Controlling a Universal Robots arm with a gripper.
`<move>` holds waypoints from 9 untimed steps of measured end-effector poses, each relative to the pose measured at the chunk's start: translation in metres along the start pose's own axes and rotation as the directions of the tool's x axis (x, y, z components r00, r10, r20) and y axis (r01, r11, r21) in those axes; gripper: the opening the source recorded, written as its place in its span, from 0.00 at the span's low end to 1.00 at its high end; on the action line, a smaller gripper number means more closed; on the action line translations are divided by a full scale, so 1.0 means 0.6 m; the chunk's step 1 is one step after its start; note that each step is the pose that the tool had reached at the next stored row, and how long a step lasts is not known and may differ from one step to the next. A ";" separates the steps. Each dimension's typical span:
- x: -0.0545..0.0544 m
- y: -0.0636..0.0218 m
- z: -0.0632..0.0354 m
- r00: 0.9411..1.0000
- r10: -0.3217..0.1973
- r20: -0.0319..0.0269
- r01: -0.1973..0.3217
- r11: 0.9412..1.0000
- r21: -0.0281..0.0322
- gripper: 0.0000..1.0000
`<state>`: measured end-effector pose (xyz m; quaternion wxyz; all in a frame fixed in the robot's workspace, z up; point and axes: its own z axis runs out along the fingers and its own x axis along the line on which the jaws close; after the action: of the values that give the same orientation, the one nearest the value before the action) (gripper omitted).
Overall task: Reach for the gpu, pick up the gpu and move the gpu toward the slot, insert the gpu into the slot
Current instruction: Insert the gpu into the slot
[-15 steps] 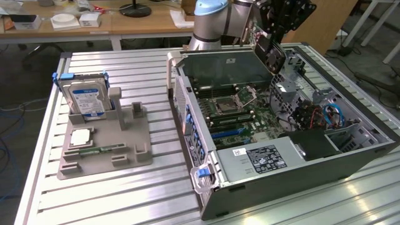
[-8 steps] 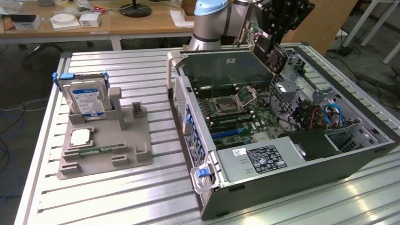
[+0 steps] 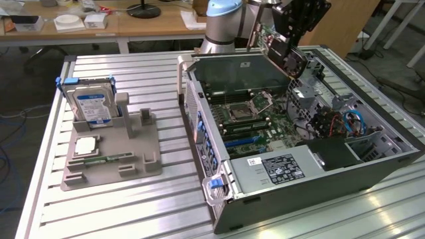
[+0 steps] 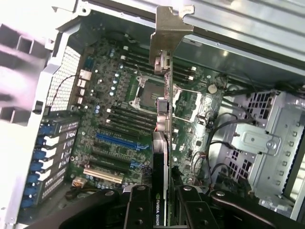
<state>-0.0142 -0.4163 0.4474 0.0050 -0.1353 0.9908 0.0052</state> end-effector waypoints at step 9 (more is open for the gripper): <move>0.001 -0.001 0.001 0.993 -0.121 -0.001 0.121 0.993 -0.002 0.26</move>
<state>-0.0147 -0.4169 0.4471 0.0047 -0.1953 0.9807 0.0056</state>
